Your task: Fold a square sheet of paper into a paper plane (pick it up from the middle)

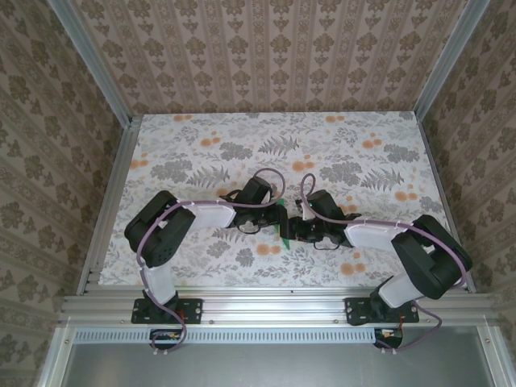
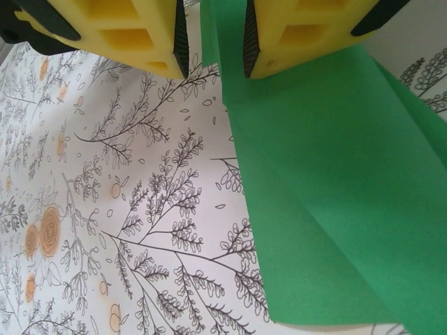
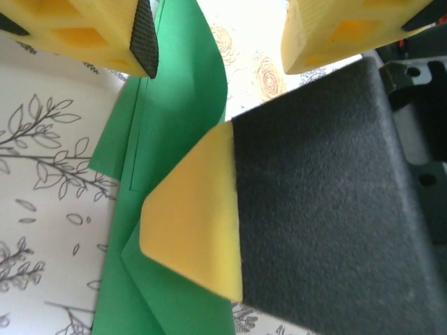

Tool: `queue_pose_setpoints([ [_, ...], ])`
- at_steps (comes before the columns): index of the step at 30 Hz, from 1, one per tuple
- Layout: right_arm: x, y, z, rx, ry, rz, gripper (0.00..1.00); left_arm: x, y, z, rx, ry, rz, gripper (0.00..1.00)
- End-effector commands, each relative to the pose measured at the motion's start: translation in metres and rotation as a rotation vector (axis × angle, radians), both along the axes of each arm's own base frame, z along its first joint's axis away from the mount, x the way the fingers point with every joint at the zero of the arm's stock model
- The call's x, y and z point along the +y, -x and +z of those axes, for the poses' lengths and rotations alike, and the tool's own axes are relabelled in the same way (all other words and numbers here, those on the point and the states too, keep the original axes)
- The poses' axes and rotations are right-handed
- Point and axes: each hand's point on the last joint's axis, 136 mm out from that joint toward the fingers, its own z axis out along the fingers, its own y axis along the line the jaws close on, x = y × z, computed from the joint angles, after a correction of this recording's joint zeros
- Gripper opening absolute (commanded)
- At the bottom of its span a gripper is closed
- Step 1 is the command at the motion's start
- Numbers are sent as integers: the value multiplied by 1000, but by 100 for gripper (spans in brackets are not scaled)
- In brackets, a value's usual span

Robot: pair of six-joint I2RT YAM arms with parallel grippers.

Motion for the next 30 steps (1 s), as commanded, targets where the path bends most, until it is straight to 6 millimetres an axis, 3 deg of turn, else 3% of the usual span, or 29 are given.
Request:
queue_pose_setpoints([
  [1,-7,-2,-7,-4,85,13,53,-9,-4,7,-21,23,-26,30],
  [13,-1,-9,-23,-35,222,65,57,-12,-4,11,-21,41,-31,30],
  [24,-9,-9,-31,-28,284,41,41,-15,-4,17,-24,54,-35,30],
  [30,-13,-4,-40,9,302,32,22,-14,-5,21,-34,57,-34,30],
])
